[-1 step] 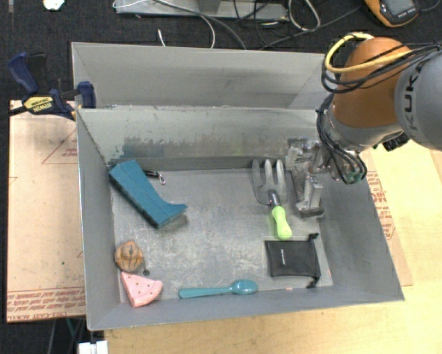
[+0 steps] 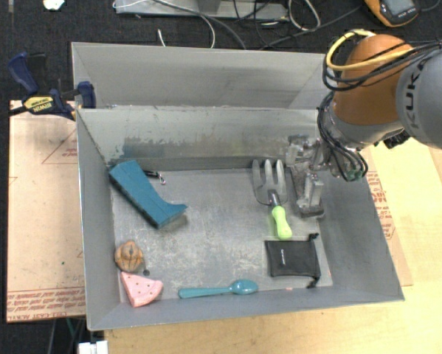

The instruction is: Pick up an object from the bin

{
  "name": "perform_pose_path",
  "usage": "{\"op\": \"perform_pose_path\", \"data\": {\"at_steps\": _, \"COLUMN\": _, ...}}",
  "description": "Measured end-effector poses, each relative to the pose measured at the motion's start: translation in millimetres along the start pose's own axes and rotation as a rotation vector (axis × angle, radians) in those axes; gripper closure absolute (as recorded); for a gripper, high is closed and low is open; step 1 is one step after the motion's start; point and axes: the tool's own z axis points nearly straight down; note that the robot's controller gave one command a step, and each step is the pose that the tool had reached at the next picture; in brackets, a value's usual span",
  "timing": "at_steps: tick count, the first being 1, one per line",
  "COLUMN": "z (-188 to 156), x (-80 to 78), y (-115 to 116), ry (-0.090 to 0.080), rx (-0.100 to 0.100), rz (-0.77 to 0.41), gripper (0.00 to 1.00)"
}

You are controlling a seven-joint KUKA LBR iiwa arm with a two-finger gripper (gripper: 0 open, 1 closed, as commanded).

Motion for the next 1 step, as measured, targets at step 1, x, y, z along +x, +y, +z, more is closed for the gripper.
{"op": "perform_pose_path", "data": {"at_steps": 1, "z": 5.8, "x": 2.7, "y": -2.5, "ry": -0.004, "rx": 0.0, "rz": -0.036, "gripper": 0.0}}
